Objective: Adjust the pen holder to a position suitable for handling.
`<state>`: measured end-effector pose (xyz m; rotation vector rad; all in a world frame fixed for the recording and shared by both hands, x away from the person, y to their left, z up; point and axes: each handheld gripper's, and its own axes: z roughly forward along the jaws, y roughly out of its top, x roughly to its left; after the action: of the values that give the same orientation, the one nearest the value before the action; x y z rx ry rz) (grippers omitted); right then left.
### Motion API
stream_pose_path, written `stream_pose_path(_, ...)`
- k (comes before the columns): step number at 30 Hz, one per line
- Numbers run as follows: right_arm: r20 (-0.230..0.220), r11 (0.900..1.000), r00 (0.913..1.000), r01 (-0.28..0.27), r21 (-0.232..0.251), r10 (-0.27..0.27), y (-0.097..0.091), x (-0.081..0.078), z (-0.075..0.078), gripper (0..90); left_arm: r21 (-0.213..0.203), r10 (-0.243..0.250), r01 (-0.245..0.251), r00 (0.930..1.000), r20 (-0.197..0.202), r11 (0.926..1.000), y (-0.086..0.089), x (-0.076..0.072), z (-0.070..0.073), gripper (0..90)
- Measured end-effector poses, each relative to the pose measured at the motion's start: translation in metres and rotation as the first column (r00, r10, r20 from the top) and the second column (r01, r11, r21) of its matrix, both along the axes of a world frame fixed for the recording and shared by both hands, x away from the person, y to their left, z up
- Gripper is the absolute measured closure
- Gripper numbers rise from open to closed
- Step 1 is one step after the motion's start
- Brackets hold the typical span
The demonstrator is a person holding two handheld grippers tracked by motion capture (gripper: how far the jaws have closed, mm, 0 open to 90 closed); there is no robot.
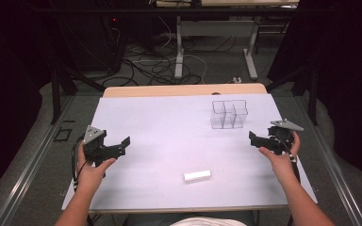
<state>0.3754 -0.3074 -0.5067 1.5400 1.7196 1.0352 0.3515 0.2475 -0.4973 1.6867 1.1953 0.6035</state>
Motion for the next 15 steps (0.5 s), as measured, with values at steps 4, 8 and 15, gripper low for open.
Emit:
stream_pose_path(4,0.002,0.9997,1.0000,0.000,-0.024,0.000,0.002,0.007,0.006,6.8,-0.015,0.004,-0.004,1.0000,-0.001,0.9999,-0.001,0.000,0.000,0.1)
stream_pose_path(8,0.004,0.9997,0.9999,0.016,-0.017,-0.016,0.001,0.016,0.013,15.9,-0.015,0.003,-0.003,1.0000,0.002,0.9999,-0.001,-0.001,-0.001,0.1)
stream_pose_path(15,0.002,0.9999,1.0000,0.010,-0.010,-0.009,-0.001,0.042,0.034,29.1,-0.032,0.016,-0.016,0.9998,0.009,0.9993,0.000,-0.003,0.001,0.1)
